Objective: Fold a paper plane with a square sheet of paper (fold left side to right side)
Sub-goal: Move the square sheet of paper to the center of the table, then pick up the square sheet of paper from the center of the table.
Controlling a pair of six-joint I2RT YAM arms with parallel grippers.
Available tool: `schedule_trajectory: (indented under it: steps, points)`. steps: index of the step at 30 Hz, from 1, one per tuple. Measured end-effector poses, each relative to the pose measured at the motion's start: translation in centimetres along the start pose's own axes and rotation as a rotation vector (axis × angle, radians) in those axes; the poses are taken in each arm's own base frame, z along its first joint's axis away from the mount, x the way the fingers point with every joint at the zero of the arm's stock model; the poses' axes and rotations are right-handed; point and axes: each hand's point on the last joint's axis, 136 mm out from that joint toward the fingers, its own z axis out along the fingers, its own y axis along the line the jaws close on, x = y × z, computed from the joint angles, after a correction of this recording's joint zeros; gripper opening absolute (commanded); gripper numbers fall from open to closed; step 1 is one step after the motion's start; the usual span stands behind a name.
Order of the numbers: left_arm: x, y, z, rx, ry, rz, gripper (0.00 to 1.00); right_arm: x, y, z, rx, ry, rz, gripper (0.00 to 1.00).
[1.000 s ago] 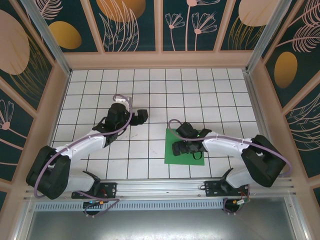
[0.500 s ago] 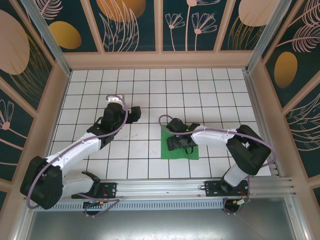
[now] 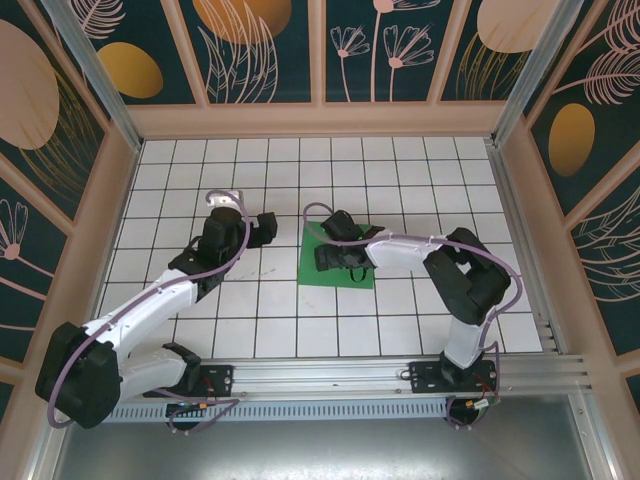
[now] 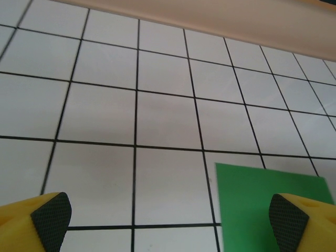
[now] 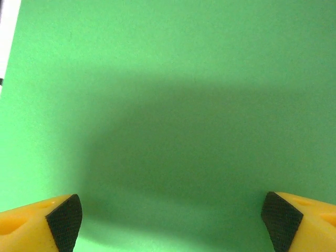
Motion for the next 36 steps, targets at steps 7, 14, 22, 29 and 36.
schedule_trajectory:
  steps: [7,14,22,29,36]
  points:
    - [4.1,-2.2,2.2,0.124,0.173,-0.078,0.78,-1.6,0.8,-1.6,-0.084,-0.034,-0.023,0.93]
    - [8.6,-4.8,4.1,0.252,0.383,-0.152,0.57,-6.1,-3.2,-4.1,-0.088,-0.143,0.037,0.93]
    - [11.6,-8.2,4.0,0.412,0.522,-0.229,0.47,-6.7,-5.6,-1.6,-0.035,-0.111,0.022,0.94]
    - [15.9,-10.1,3.8,0.451,0.650,-0.229,0.48,-6.4,-6.3,0.9,0.012,-0.077,0.011,0.94]
    - [17.5,-9.5,4.5,0.408,0.688,-0.239,0.49,-5.9,-6.6,1.9,0.024,-0.059,0.011,0.93]
